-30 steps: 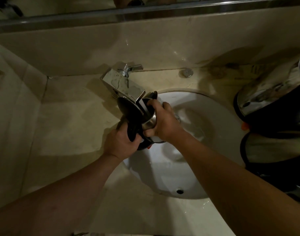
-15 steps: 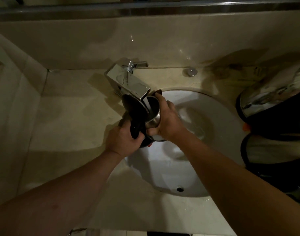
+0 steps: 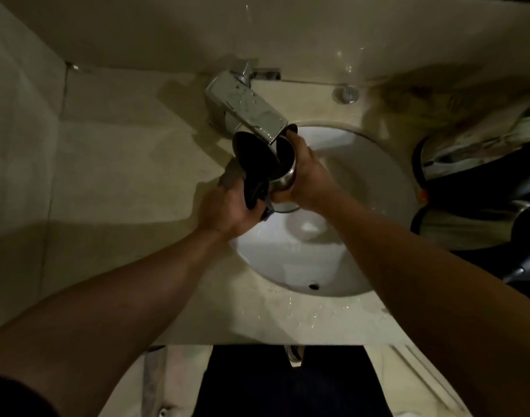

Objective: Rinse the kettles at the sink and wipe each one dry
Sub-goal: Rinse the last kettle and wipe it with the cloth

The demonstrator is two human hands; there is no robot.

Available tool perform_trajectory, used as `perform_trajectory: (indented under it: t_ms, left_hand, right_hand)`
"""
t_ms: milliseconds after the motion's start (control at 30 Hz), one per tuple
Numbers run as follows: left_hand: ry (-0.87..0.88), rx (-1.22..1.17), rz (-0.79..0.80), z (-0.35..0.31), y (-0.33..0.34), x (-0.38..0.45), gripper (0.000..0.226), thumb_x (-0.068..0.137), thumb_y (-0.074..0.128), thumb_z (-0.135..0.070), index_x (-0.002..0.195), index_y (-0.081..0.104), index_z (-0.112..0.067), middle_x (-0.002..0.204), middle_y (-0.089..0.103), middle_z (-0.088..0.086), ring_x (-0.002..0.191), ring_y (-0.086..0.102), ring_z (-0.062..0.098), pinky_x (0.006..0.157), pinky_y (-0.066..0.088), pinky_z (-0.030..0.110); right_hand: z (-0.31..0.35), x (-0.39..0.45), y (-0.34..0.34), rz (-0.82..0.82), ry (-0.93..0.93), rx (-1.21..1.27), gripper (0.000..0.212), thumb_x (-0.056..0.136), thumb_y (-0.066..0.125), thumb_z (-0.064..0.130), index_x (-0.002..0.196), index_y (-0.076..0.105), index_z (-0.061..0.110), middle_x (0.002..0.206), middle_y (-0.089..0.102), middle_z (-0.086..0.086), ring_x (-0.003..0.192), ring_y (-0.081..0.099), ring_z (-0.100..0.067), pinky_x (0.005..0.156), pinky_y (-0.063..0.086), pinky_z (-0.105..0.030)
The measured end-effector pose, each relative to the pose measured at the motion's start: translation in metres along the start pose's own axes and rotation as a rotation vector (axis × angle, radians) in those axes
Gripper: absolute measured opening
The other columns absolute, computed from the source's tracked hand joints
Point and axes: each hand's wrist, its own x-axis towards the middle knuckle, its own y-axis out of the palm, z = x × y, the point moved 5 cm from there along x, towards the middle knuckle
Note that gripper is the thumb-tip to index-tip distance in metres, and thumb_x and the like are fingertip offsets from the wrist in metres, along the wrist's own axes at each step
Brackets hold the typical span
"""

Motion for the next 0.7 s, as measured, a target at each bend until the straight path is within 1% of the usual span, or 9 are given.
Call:
perform_trajectory:
  t_ms: [133,300,433,500,600,700]
  left_hand:
    - [0.009,-0.024,0.005,-0.001,-0.0027,0.0001,0.062,0.071,0.052,-0.055,0.115,0.058,-0.012,0.102,0.068,0.022,0.083,0.066,0.045,0.066,0.056,0.047]
    - [0.034,-0.001,0.01,-0.0018,-0.0015,0.0007,0.06,0.071,0.051,-0.056,0.11,0.061,-0.012,0.091,0.069,0.02,0.073,0.065,0.044,0.059,0.054,0.044]
    - [0.026,0.013,0.021,-0.0006,0.0007,0.0007,0.063,0.071,0.049,-0.059,0.115,0.059,-0.014,0.091,0.069,0.02,0.073,0.065,0.044,0.06,0.055,0.045]
    - [0.012,0.017,0.022,0.0002,0.0006,0.0006,0.066,0.071,0.047,-0.06,0.116,0.059,-0.013,0.088,0.069,0.021,0.072,0.065,0.044,0.06,0.055,0.044]
    - [0.023,0.013,0.034,-0.0003,0.0005,0.0011,0.066,0.072,0.048,-0.06,0.117,0.058,-0.013,0.091,0.068,0.02,0.073,0.066,0.044,0.061,0.056,0.045]
    - [0.025,-0.005,0.038,-0.0012,-0.0005,0.0007,0.061,0.074,0.054,-0.055,0.117,0.057,-0.013,0.096,0.068,0.021,0.074,0.065,0.044,0.061,0.056,0.045]
  right_hand:
    - [0.0018,0.0028,-0.0012,0.0,0.011,0.006,0.14,0.037,0.082,0.06,0.156,0.009,0.043,0.146,0.043,-0.007,0.128,0.056,-0.033,0.103,0.054,-0.05]
    - [0.0027,0.0048,-0.0026,0.012,0.005,0.034,0.139,0.037,0.082,0.057,0.156,0.011,0.041,0.145,0.044,-0.006,0.128,0.056,-0.033,0.103,0.053,-0.049]
    - [-0.0011,0.0043,-0.003,0.011,-0.002,0.03,0.138,0.045,0.093,0.043,0.156,0.011,0.044,0.147,0.042,-0.009,0.131,0.053,-0.038,0.104,0.051,-0.055]
    - [-0.0031,0.004,-0.0021,0.009,0.004,0.032,0.137,0.048,0.096,0.038,0.155,0.01,0.046,0.149,0.04,-0.009,0.132,0.051,-0.04,0.104,0.051,-0.057]
    - [-0.0039,0.004,-0.0006,0.005,0.011,0.051,0.138,0.047,0.096,0.038,0.154,0.01,0.048,0.151,0.038,-0.008,0.135,0.049,-0.041,0.104,0.051,-0.058]
    - [-0.0042,0.0041,-0.0003,-0.006,-0.005,0.061,0.138,0.042,0.09,0.045,0.156,0.011,0.045,0.148,0.041,-0.009,0.133,0.051,-0.038,0.104,0.052,-0.056]
